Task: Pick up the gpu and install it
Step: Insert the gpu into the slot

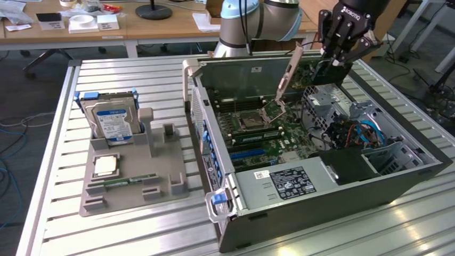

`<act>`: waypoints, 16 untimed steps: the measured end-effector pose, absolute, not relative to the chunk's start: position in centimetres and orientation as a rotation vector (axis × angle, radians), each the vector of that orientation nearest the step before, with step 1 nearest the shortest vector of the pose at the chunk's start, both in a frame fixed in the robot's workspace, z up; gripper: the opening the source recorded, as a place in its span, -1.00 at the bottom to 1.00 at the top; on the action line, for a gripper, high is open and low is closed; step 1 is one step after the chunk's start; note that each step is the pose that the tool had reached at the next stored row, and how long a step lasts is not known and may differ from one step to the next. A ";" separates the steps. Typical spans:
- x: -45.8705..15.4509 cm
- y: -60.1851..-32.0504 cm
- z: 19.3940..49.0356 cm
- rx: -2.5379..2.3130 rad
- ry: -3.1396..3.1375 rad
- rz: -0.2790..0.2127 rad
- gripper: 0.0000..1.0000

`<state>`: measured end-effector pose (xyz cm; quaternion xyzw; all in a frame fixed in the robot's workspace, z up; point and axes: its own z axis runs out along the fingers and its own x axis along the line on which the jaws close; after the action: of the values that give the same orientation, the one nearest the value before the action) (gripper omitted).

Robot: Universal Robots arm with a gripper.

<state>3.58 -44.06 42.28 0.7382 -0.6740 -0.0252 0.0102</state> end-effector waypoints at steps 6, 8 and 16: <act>3.3 -44.1 42.2 2.293 -2.122 -0.073 -0.47; 3.1 -44.1 42.0 2.287 -2.133 -0.069 -0.47; 1.9 -44.1 41.5 2.272 -2.157 -0.060 -0.47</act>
<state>1.95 -44.05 41.46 0.7251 -0.6883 -0.0192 0.0042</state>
